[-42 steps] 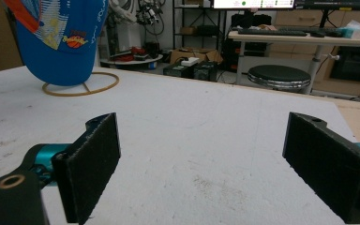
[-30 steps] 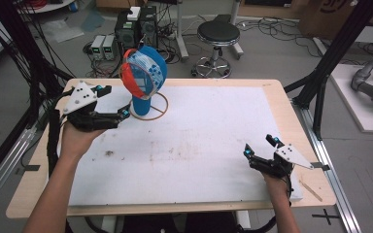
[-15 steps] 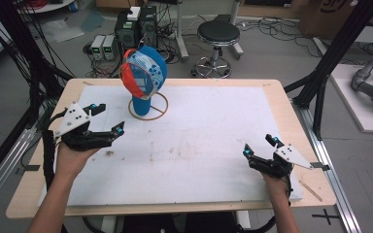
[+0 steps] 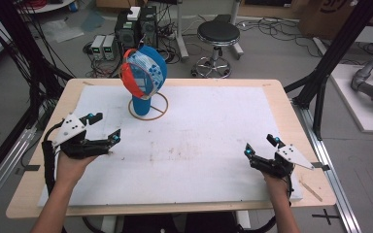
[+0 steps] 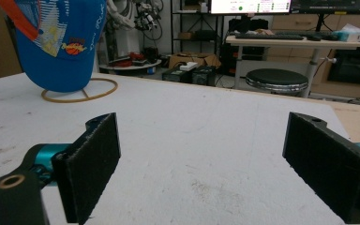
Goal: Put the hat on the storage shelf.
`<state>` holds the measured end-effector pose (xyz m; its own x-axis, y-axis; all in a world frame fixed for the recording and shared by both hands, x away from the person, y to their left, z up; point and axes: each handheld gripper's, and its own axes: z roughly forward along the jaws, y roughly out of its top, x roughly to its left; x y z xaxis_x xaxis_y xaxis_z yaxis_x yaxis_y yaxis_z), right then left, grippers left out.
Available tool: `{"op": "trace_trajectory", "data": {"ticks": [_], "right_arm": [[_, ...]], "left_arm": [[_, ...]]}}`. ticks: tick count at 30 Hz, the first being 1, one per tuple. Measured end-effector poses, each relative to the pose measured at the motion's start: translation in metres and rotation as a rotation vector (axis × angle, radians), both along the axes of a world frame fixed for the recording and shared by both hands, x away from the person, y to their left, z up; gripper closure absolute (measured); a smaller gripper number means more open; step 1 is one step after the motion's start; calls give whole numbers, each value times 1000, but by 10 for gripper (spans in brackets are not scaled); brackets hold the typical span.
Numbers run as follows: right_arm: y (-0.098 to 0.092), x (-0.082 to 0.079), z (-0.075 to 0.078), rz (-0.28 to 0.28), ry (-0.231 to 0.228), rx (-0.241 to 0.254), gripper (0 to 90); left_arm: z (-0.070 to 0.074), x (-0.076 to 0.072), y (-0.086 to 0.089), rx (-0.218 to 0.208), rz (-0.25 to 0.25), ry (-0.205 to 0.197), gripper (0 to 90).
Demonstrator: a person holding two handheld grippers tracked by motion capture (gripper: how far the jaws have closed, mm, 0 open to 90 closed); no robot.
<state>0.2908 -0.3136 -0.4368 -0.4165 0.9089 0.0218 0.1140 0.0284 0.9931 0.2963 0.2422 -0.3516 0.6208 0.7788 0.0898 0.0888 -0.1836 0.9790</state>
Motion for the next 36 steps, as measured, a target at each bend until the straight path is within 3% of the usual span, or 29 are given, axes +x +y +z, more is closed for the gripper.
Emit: {"op": "trace_trajectory", "data": {"ticks": [7,14,21,36], "right_arm": [[0,1,-1,0,-4,-1,111],[1,2,-2,9,-12,-12,112],[1,2,-2,10,-7,-11,111],[-2,-2,5,-15,-36,-12,111]], "left_arm": [[-17,-3,5,-15,0,16,185],[-32,-5,9,-33,-20,0,185],[-44,-9,14,-53,7,-6,185],[-50,-11,27,-109,55,-20,185]]}}
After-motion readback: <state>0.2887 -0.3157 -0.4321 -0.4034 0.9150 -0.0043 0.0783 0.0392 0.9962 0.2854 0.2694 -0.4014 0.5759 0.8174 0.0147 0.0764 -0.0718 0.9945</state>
